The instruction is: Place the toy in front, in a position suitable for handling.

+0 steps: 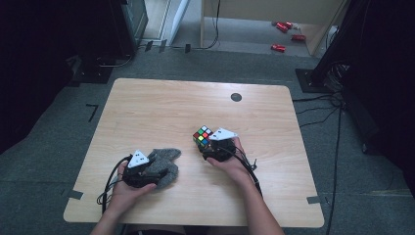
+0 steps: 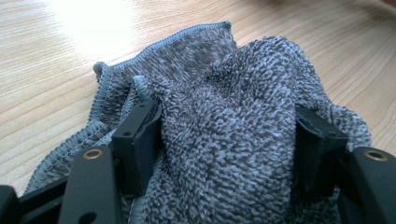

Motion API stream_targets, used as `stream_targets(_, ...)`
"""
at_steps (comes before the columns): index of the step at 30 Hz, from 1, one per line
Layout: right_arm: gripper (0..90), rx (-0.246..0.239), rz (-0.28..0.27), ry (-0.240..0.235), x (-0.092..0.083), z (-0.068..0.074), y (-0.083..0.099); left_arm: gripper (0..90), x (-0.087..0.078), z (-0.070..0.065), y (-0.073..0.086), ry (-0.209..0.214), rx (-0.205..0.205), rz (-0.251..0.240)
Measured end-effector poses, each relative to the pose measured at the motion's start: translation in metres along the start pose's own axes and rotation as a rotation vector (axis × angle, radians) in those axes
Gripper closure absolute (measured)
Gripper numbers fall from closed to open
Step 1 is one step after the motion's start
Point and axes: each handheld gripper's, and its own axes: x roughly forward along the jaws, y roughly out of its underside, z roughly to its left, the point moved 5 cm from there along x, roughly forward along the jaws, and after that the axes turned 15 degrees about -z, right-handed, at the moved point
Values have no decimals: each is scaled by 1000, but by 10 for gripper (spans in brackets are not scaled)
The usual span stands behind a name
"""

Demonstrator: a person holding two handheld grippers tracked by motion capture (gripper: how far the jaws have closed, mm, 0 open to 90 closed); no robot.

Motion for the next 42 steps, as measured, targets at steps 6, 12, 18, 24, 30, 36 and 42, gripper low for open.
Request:
stream_targets(6, 348, 2, -33, -10, -29, 6, -8, 349, 0, 0, 0, -2, 6, 0)
stream_targets(12, 347, -10, -42, -15, -59, 11, -5, 451, 0, -2, 0, 1, 14, -5)
stream_targets(18, 347, -24, -35, -33, -86, 14, -1, 652, 0, 1, -1, -12, -27, -11)
stream_targets(24, 346, -30, -45, -53, -99, 23, 0, 784, -4, 4, -12, -7, -93, -74)
stream_targets(30, 346, -27, -43, -77, -100, 27, 1, 793, -9, -11, -55, 59, -51, -189)
stream_targets(36, 345, -9, -35, -126, -94, 36, 6, 804, -14, -32, -91, 139, -1, -275)
stream_targets(42, 345, 6, -36, -134, -90, 41, 7, 803, -19, -35, -95, 183, -8, -294)
